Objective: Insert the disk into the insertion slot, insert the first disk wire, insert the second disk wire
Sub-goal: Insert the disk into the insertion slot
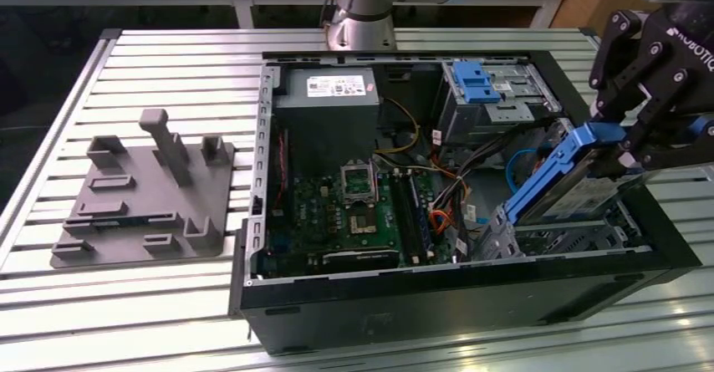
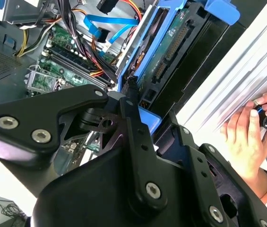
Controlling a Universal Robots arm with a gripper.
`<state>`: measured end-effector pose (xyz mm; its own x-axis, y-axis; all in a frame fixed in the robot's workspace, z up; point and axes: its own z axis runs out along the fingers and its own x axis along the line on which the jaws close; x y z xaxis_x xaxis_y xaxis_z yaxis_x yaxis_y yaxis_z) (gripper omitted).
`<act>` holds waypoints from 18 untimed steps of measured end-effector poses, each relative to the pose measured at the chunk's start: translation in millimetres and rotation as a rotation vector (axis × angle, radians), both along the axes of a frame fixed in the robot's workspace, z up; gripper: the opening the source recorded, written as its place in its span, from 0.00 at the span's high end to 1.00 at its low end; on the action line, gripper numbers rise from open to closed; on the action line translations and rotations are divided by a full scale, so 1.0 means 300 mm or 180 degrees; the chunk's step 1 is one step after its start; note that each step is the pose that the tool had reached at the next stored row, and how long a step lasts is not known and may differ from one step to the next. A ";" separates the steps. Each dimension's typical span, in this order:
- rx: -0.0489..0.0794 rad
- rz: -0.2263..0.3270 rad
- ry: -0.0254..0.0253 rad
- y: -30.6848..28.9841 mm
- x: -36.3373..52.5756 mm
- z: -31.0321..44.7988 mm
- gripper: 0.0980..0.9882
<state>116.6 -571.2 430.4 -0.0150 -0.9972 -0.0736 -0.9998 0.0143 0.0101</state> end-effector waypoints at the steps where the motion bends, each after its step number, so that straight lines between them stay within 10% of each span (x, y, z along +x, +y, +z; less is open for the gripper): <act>1: 0.0000 0.0000 0.0000 0.000 0.000 -0.004 0.70; 18: 0.0000 0.0000 0.0000 -0.001 0.000 -0.098 0.70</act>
<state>116.7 -571.4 400.8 -0.0150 -0.9972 -0.0735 -0.9998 0.0143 0.0102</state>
